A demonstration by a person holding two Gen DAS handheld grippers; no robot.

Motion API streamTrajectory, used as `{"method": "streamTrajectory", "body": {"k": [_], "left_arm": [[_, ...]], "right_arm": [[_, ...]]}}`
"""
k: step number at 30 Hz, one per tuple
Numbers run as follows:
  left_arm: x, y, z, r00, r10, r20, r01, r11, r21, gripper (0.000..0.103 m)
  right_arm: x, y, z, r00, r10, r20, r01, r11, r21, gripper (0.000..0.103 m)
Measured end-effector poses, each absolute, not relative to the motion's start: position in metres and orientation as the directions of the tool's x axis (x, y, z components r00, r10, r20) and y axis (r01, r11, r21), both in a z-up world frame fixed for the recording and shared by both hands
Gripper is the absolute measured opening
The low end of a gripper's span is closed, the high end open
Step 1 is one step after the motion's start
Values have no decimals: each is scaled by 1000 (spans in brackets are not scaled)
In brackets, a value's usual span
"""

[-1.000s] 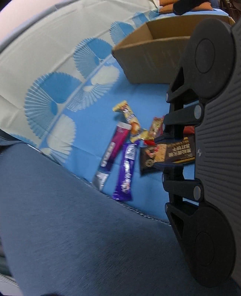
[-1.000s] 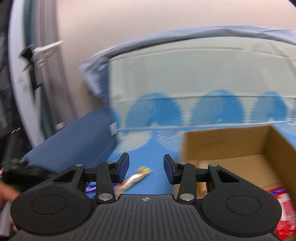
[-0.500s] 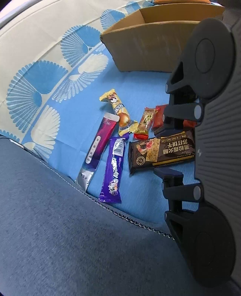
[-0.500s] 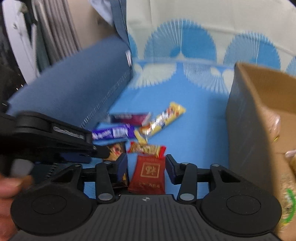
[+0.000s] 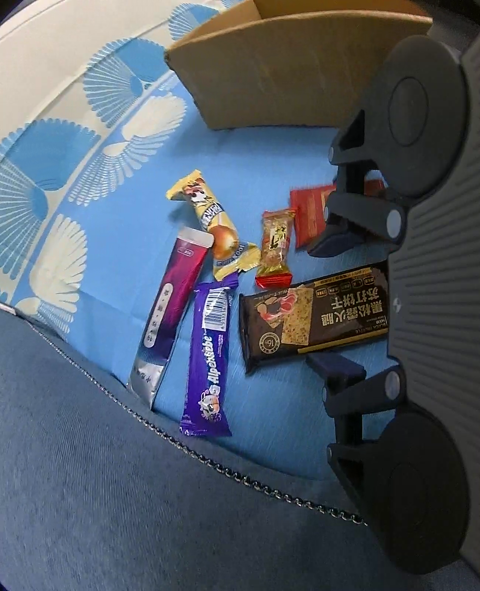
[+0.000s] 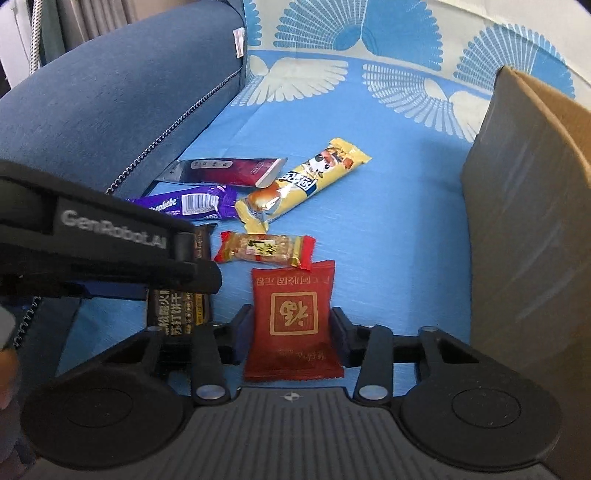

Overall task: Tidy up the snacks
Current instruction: 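Grasp the red square pack with right tool while left grasps dark cracker pack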

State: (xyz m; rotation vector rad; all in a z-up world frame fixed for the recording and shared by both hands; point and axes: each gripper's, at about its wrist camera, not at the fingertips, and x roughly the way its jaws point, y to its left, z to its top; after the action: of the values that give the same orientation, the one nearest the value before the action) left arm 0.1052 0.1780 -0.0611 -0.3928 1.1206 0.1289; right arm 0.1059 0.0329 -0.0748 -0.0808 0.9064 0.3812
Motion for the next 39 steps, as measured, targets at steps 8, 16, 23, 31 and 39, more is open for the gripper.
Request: {"method": "streamTrajectory", "body": {"k": [8, 16, 23, 31, 39], "left_arm": [[108, 161, -64, 407, -30, -913, -228, 965, -133, 63], [95, 165, -59, 396, 20, -918, -181, 982, -57, 42], [80, 176, -52, 385, -68, -920, -170, 975, -143, 42], [81, 164, -58, 360, -39, -932, -130, 987, -92, 46], [83, 158, -61, 355, -22, -935, -106, 992, -64, 50]], "right_arm": [[100, 22, -68, 568, 263, -780, -338, 939, 70, 43], [66, 8, -47, 522, 318, -791, -374, 919, 122, 43], [26, -7, -34, 497, 373, -783, -423, 892, 157, 43], [30, -5, -46, 471, 361, -805, -420, 894, 155, 44], [36, 2, -58, 430, 344, -835, -422, 894, 151, 47]]}}
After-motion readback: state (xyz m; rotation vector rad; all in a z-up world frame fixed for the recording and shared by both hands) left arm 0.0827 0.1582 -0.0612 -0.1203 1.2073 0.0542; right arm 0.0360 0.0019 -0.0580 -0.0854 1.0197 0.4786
